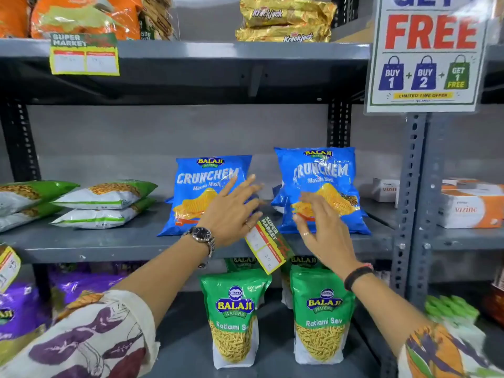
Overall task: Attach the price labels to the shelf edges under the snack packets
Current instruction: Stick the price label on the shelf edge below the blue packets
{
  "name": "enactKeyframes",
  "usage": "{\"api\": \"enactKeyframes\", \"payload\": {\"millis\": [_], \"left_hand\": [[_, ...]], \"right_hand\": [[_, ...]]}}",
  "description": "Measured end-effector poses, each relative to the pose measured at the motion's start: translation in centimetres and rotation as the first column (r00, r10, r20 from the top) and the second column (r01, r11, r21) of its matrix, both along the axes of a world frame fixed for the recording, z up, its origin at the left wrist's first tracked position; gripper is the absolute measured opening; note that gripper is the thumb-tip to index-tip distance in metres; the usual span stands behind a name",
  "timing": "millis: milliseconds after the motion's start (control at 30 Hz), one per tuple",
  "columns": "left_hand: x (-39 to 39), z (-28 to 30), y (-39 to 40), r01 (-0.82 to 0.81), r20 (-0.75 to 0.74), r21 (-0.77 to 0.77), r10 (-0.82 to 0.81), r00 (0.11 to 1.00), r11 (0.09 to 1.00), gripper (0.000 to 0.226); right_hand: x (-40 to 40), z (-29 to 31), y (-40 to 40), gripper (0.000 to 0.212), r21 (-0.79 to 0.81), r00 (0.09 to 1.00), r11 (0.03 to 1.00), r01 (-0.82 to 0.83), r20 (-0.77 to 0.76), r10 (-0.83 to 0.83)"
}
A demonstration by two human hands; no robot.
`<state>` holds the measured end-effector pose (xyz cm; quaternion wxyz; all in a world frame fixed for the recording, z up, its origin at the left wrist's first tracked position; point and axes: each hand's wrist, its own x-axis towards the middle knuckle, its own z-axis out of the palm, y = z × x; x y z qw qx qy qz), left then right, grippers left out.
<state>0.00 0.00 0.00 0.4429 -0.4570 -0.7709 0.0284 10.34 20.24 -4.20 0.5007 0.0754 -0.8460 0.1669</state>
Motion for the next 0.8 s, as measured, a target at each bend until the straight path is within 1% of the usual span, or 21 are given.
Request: {"api": "enactKeyframes", "payload": {"millis": [100,133,167,300,367,500,633,733,800], "left_hand": [[-0.2,-0.8,0.9,0.001,0.058,0.008,-0.002,0.998,1.000,0.043],[-0.2,-1.1,1.1,0.000,0.087,0.015,-0.001,0.996,1.000,0.041],[-0.4,-1.3,1.3,0.004,0.093,0.028,-0.006,0.996,1.000,0.038],[-0.6,-1.3,1.7,0.012,0.146,0.107,-0.028,0.989,0.994,0.031],[-0.5,-1.3,2.0,0.009,0.161,0.126,-0.030,0.986,0.992,0.029],[-0.7,-1.9,1.3,0.014,0.166,0.181,-0.045,0.985,0.983,0.024],[-0.5,-3.9,-0.1,-0.001,0.254,0.371,-0.101,0.962,0.929,0.029],[0.1,-5.6,-0.6,-0.010,0.289,0.457,-0.138,0.947,0.889,0.023],[0.4,-6.7,-1.0,-0.016,0.320,0.505,-0.170,0.932,0.863,0.024]], "right_hand": [[0.3,-2.5,0.3,0.018,-0.017,0.995,0.999,0.044,0.092,-0.042],[0.2,-3.6,0.4,0.017,-0.034,0.985,0.998,0.055,0.165,-0.049],[0.0,-4.2,0.6,0.018,-0.047,0.977,0.997,0.068,0.204,-0.057],[-0.4,-5.3,0.5,0.021,-0.012,0.955,0.996,0.089,0.286,-0.082],[-0.6,-5.6,0.3,0.018,0.015,0.953,0.997,0.082,0.291,-0.083],[-0.4,-5.1,0.3,0.012,0.034,0.971,0.997,0.065,0.229,-0.071],[-0.3,-4.1,0.3,0.014,-0.026,0.966,0.997,0.068,0.253,-0.059],[-0.3,-3.8,0.3,0.016,-0.003,0.959,0.997,0.072,0.277,-0.068],[-0.1,-3.9,0.4,0.015,0.014,0.955,0.998,0.061,0.289,-0.062]]}}
